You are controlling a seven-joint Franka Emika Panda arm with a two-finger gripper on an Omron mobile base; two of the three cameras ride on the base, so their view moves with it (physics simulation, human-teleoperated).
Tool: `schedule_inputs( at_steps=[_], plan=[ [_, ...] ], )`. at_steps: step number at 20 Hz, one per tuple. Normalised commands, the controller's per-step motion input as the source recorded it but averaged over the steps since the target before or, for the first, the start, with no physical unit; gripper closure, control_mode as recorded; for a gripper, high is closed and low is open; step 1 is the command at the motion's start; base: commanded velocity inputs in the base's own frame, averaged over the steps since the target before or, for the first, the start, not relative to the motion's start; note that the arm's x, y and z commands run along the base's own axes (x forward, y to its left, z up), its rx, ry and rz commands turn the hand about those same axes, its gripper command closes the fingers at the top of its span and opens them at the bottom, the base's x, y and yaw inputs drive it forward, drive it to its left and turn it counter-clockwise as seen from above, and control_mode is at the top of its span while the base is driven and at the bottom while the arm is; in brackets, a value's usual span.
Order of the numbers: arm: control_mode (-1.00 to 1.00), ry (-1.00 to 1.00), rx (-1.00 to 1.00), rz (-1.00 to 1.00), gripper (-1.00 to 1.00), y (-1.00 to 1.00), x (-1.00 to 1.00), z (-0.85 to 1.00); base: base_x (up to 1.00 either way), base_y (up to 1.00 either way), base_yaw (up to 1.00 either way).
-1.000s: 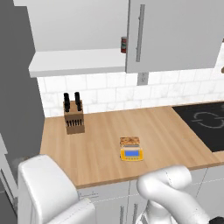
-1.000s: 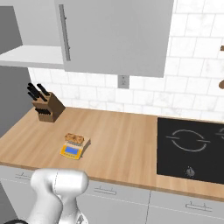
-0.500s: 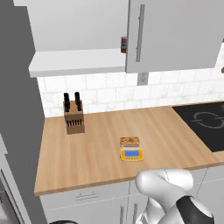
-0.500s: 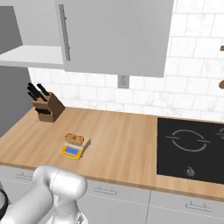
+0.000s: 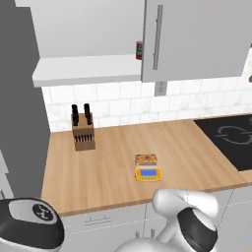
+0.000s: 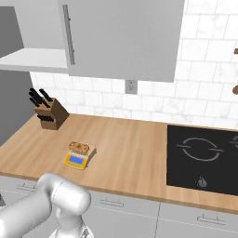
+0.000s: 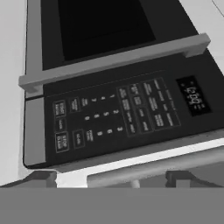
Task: Pick the bar and place it on the digital scale for weighing, and close the cabinet.
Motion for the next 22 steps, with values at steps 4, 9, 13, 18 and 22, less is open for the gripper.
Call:
schedule_inputs(
  at_steps=[4, 9, 13, 18, 22],
  plan=[
    [-1.0, 0.03, -0.08, -0.01, -1.0, 0.56, 0.64, -0.24, 0.0, 0.0, 0.0],
    [-1.0, 0.05, -0.03, -0.01, -1.0, 0.04, 1.0, -0.26, 0.0, 0.0, 0.0],
    [-1.0, 0.08, -0.06, -0.03, -1.0, 0.0, 1.0, -0.34, 0.0, 0.0, 0.0],
    [-1.0, 0.0, 0.01, -0.07, -1.0, -0.66, 0.31, -0.02, 0.0, 0.0, 0.0],
    [-1.0, 0.05, 0.04, -0.11, -1.0, -0.9, 0.96, 0.0, 0.0, 0.0, 0.0]
  ],
)
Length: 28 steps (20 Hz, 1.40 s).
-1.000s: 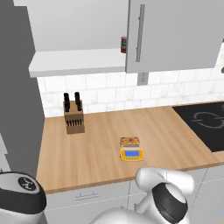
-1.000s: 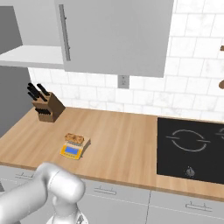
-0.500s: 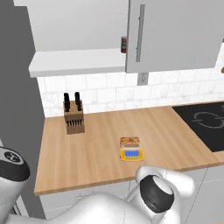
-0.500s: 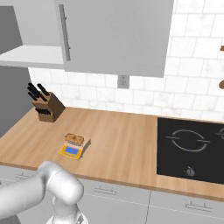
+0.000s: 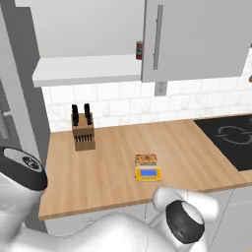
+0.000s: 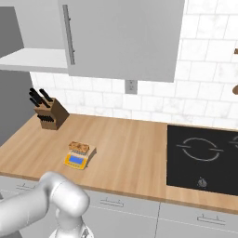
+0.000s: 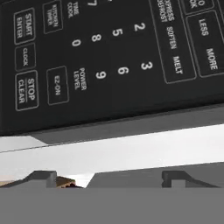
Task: Pick the bar and place it on the digital scale for weighing, and close the cabinet.
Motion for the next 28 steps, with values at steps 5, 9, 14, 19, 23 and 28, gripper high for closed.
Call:
schedule_inputs(
  at_steps=[5, 9, 14, 19, 23, 28],
  plan=[
    [-1.0, 0.03, 0.11, -0.12, -1.0, -1.0, 0.93, 0.0, 0.0, 0.0, 0.0],
    [-1.0, 0.0, 0.13, -0.1, -1.0, -1.0, 0.96, 0.0, 0.0, 0.0, 0.0],
    [-1.0, 0.01, 0.18, -0.06, -1.0, -1.0, 1.0, 0.0, 0.0, 0.0, 0.0],
    [-1.0, 0.01, 0.21, 0.0, -1.0, -1.0, 1.0, 0.0, 0.0, 0.0, 0.0],
    [-1.0, 0.04, 0.18, 0.0, -1.0, -0.84, 1.0, 0.03, 0.0, 0.0, 0.0],
    [-1.0, 0.05, 0.09, 0.0, -1.0, -0.39, 1.0, 0.01, 0.0, 0.0, 0.0]
  ],
)
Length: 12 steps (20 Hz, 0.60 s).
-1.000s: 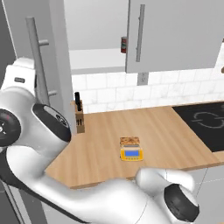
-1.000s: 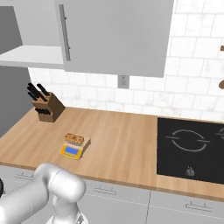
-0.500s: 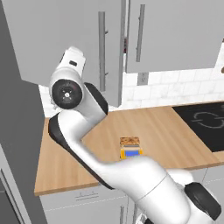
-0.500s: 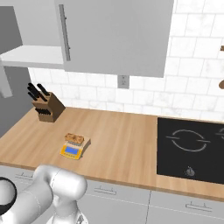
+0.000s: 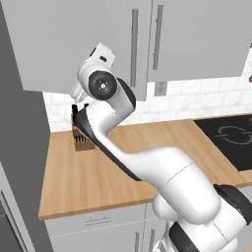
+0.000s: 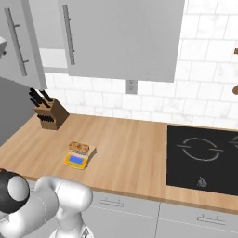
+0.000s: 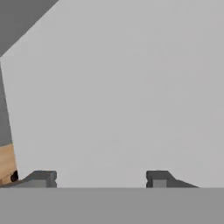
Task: Pick the bar and place it on the digital scale for weighing, and close the cabinet.
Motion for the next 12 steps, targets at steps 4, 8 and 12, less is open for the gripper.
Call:
schedule_inputs(
  at_steps=[4, 8, 12],
  plan=[
    [-1.0, 0.02, 0.05, 0.0, -1.0, -0.26, 1.0, 0.0, 0.0, 0.0, 0.0],
    [-1.0, 0.0, 0.0, 0.0, -1.0, 0.0, 0.97, 0.0, 0.0, 0.0, 0.0],
    [-1.0, 0.0, 0.01, 0.0, -1.0, 0.0, 0.99, 0.0, 0.0, 0.0, 0.0]
  ],
)
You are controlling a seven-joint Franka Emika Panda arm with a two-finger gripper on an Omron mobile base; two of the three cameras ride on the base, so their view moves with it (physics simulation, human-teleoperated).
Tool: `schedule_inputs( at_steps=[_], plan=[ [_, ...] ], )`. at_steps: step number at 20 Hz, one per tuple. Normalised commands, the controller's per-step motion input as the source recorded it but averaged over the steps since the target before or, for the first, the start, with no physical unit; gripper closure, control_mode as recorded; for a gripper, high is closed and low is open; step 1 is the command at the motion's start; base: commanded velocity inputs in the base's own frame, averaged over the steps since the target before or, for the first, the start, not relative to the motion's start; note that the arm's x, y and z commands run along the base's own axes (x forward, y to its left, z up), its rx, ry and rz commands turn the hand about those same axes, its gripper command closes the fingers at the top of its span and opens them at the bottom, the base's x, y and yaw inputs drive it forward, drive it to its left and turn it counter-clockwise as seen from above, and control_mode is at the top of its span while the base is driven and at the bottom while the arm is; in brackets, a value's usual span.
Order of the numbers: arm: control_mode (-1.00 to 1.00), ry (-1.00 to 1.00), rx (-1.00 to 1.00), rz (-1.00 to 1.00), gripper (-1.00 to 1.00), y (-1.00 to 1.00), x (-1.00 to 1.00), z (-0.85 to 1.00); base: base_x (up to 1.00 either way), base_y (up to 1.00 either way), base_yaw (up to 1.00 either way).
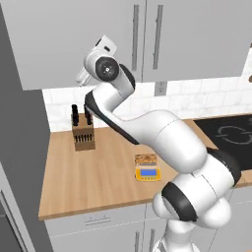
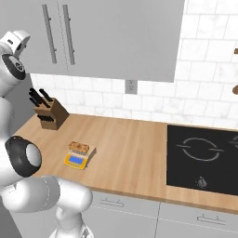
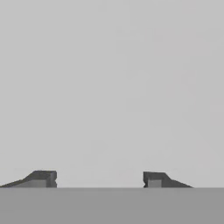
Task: Pick the bar and place it on the digital scale for weighing, and close the cabinet.
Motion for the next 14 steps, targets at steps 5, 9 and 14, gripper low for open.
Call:
schedule_inputs(
  at_steps=[5, 9, 14],
  plan=[
    [-1.0, 0.0, 0.0, 0.0, -1.0, 0.0, 0.94, -0.05, 0.0, 0.0, 0.0],
    [-1.0, 0.15, 0.04, 0.0, -1.0, -0.36, 0.04, 0.0, 0.0, 0.0, 0.0],
    [-1.0, 0.18, 0.02, 0.02, -1.0, -0.49, 0.18, -0.29, 0.0, 0.0, 0.0]
  ],
)
